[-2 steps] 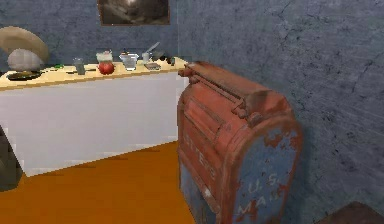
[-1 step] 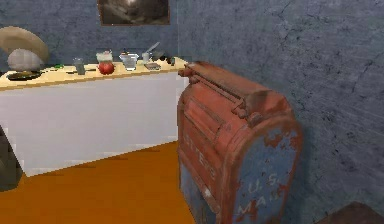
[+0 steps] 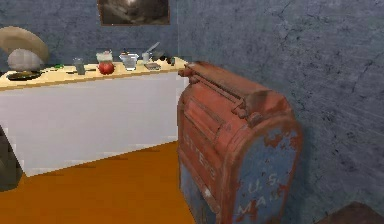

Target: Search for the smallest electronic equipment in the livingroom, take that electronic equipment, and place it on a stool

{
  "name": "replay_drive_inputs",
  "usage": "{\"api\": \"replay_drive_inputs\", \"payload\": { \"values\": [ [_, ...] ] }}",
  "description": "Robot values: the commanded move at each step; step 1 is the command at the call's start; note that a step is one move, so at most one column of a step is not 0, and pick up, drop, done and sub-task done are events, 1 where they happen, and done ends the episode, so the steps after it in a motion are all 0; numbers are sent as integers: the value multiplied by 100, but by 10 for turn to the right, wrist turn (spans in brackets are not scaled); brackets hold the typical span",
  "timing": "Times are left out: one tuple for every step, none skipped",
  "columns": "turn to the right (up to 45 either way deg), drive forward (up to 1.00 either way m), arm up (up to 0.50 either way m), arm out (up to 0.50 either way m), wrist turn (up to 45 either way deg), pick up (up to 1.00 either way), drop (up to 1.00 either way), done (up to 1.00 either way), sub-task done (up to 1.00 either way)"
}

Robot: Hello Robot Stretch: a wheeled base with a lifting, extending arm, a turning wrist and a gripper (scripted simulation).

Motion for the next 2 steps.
{"api": "replay_drive_inputs", "payload": {
  "values": [
    [0, 0, 0, -8, 0, 0, 0, 0, 0],
    [0, 0, 0, 0, 0, 0, 0, 100, 0]
  ]
}}
